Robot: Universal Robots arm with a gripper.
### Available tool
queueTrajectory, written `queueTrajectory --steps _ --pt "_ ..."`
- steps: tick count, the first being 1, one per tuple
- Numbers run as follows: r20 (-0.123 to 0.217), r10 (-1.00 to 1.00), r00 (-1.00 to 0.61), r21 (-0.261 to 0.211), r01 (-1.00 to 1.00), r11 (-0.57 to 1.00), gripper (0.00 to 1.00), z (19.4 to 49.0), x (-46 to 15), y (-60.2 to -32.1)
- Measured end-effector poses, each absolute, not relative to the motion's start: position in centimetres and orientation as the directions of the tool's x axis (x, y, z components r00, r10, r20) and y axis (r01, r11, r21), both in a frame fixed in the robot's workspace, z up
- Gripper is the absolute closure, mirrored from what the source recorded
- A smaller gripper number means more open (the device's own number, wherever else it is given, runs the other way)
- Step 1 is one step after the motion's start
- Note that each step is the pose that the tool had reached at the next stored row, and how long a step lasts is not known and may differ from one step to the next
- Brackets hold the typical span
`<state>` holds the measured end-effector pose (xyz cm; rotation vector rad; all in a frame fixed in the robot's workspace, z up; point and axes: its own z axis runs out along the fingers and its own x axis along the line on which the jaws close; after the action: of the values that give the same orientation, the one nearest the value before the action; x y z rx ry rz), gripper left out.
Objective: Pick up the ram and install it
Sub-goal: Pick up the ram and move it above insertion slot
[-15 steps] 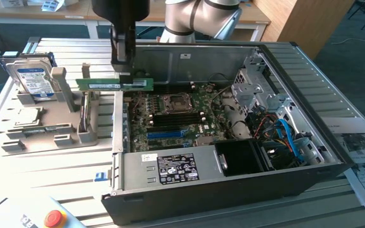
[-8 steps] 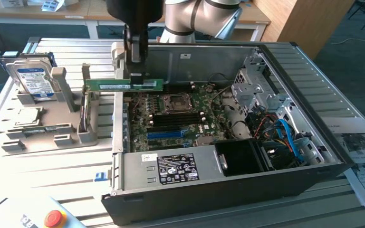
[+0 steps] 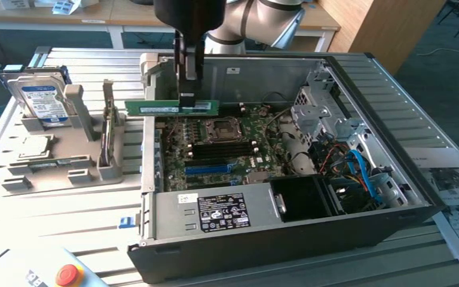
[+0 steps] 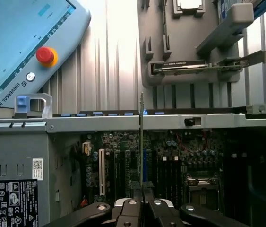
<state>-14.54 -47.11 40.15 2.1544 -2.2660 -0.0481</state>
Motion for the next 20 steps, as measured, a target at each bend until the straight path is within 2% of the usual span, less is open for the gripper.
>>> queueTrajectory --steps 20 --pt "-0.011 -1.000 -0.020 0.032 -0.999 0.020 0.88 40.1 -10.6 -47.3"
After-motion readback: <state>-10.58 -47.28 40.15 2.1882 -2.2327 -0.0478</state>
